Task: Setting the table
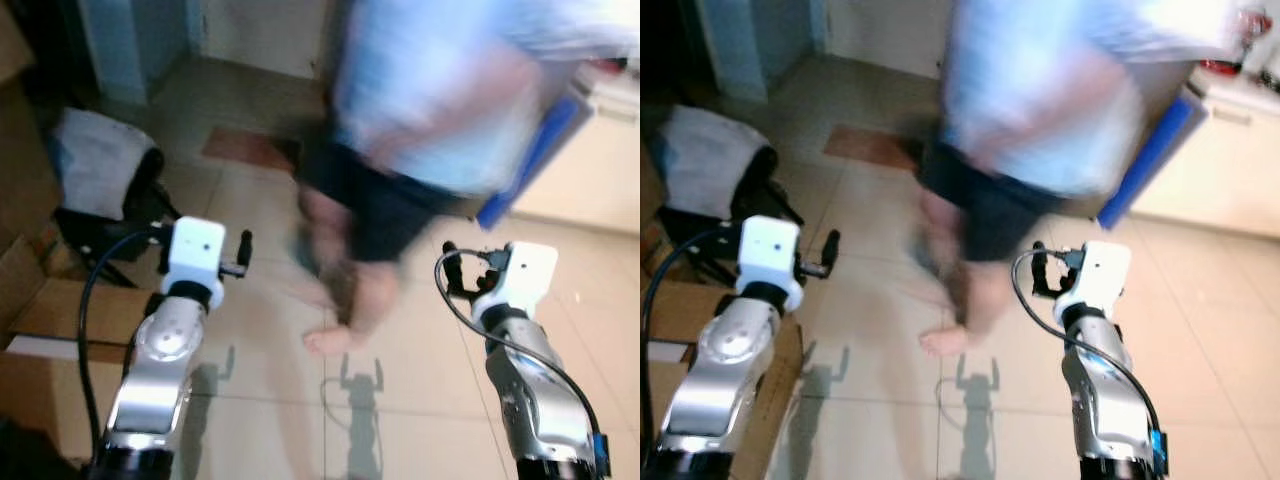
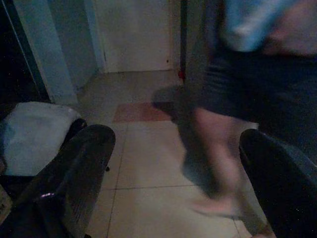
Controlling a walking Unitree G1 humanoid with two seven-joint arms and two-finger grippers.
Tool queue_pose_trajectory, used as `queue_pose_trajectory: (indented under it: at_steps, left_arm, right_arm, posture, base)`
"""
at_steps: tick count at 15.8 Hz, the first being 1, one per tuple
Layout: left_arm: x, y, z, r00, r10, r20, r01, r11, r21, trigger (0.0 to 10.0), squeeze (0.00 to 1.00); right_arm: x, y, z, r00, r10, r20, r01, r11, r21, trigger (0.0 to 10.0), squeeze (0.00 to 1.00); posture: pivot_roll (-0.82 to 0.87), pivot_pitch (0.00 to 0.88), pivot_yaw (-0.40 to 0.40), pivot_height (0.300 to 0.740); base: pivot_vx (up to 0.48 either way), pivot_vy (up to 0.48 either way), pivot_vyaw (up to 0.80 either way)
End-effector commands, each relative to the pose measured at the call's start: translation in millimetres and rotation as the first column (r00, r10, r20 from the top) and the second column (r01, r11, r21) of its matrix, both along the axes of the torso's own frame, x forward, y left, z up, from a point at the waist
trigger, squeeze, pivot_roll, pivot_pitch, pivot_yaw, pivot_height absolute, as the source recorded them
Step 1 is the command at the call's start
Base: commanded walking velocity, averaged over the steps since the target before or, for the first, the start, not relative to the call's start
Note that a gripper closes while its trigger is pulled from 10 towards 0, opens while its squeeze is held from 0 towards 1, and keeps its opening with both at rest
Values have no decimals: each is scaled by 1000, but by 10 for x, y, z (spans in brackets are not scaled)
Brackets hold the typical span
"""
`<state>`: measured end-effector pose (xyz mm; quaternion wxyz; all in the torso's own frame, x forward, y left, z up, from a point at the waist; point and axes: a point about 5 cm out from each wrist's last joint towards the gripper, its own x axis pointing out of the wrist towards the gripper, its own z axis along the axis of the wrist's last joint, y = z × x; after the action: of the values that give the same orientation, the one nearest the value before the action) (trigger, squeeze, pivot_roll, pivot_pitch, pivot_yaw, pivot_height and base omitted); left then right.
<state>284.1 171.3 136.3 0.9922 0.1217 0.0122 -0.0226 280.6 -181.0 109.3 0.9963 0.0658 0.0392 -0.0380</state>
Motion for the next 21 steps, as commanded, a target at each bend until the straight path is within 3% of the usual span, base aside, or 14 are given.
queue_pose_trajectory:
  at_steps: [1,3,5,6,8,10,12,13,16,17,18,19,20,21]
  left_arm:
    - [2,-127,-14,999,-47,-11,47,999,-14,10000,0]
    - [3,-125,-25,998,-52,-23,52,999,-4,10000,0]
    - [7,-128,-30,997,-51,-54,42,987,-155,10000,0]
    - [12,-128,-28,997,-48,-60,37,983,-178,10000,0]
    - [37,-59,-25,999,5,-50,-9,996,-92,10000,0]
    - [72,43,15,997,82,-14,-83,994,-77,10000,0]
    - [99,-53,64,1000,-22,-23,21,1000,-20,10000,0]
    - [187,-142,151,997,-72,8,72,997,1,10000,0]
    - [354,-224,499,988,-134,80,132,991,33,10000,0]
    - [384,-288,610,982,-171,76,167,984,57,10000,0]
    - [391,-316,649,980,-185,74,180,981,68,10000,0]
    - [408,-294,687,981,-177,77,171,982,82,10000,0]
    - [397,-199,596,992,-102,73,102,995,8,10000,0]
    - [314,-36,387,999,20,41,-14,991,-135,10000,0]
  right_arm:
    - [-33,-146,-12,999,-48,-10,48,999,-16,10000,0]
    - [-31,-175,0,998,-69,-11,69,998,-3,10000,0]
    - [-29,-222,53,995,-96,8,96,995,-12,10000,0]
    - [-18,-258,84,993,-117,23,117,993,-24,10000,0]
    - [7,-296,188,990,-129,54,131,990,-43,10000,0]
    - [48,-255,316,990,-114,85,119,991,-54,10000,0]
    - [22,-270,232,989,-143,48,145,988,-47,10000,0]
    - [-12,-270,168,987,-163,15,163,986,-33,10000,0]
    - [2,-246,76,983,-180,-34,180,984,-17,10000,0]
    - [57,-183,53,991,-130,-23,129,990,-65,10000,0]
    - [71,-176,55,994,-109,-15,107,989,-99,10000,0]
    - [53,-216,100,992,-126,-15,124,989,-75,10000,0]
    - [8,-204,112,991,-134,-26,132,989,-65,10000,0]
    - [-56,-147,123,991,-131,-19,129,989,-68,10000,0]
  posture:
    - [80,0,-133,740]
    - [76,0,-127,740]
    - [68,0,-124,740]
    - [67,0,-124,740]
    - [68,0,-130,740]
    - [67,0,-134,740]
    - [55,0,-108,740]
    - [54,0,-93,740]
    - [67,0,-50,740]
    - [66,0,23,740]
    - [77,0,33,740]
    - [66,0,13,740]
    - [52,0,-14,740]
    - [18,0,-3,740]
  base:
    - [0,0,-800]
    - [0,0,-800]
    - [0,0,-800]
    - [0,0,-800]
    - [0,0,-800]
    - [0,0,-800]
    - [0,0,-800]
    - [0,0,-800]
    - [0,0,-800]
    - [0,0,-800]
    - [0,0,-800]
    - [0,0,-800]
    - [0,0,-800]
    - [0,0,-800]
